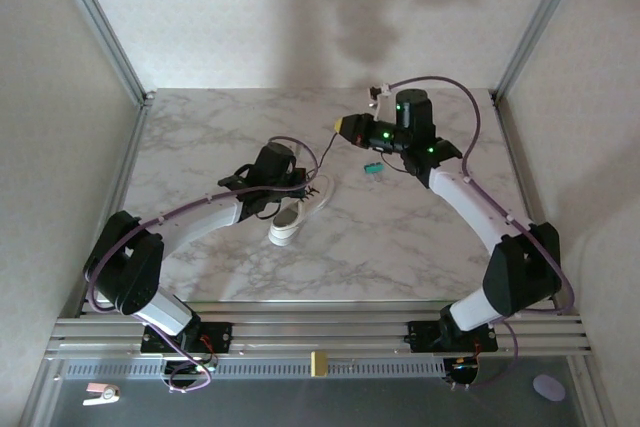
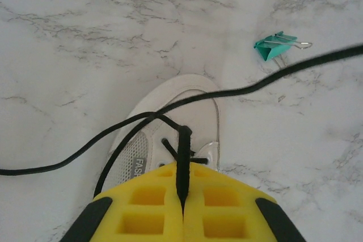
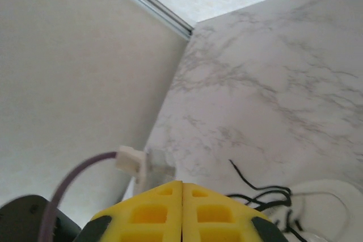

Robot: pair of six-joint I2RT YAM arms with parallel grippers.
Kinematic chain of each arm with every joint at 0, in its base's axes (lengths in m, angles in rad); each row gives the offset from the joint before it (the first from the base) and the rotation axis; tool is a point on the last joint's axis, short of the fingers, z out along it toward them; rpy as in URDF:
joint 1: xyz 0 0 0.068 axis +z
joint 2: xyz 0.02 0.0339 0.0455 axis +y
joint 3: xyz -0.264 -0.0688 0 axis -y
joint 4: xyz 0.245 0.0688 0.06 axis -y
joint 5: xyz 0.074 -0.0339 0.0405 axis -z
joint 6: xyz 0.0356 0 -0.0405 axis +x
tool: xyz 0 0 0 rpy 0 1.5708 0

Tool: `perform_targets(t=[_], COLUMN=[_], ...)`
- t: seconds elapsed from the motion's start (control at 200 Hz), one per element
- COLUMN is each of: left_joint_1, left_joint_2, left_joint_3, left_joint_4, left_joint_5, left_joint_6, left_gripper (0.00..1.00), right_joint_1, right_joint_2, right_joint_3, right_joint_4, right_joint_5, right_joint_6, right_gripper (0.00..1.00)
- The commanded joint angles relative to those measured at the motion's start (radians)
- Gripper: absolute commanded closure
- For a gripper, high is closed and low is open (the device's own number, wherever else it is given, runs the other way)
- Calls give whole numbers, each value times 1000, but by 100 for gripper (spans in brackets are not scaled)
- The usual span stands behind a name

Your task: Tie the shoes

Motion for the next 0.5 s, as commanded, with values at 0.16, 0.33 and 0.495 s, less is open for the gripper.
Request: perform_targets(t=[0.16,0.33,0.495], left_joint_1=[29,33,38], left_joint_2=[-35,-39,-67], left_joint_3=[-23,-56,-103], left_joint_4=[48,65,58], left_joint_5=[27,51,12], left_joint_6=[-63,-88,-123], left_gripper=[100,100,100], right_joint_1=[9,8,12], right_joint_2=[-161,-236,-242], right_joint_3=[-117,-168,-176], right_joint_4=[-52,-59,-91], right_joint_5=[79,127,128], right_joint_6=[-71,-97,-100], right_gripper=[100,100,100])
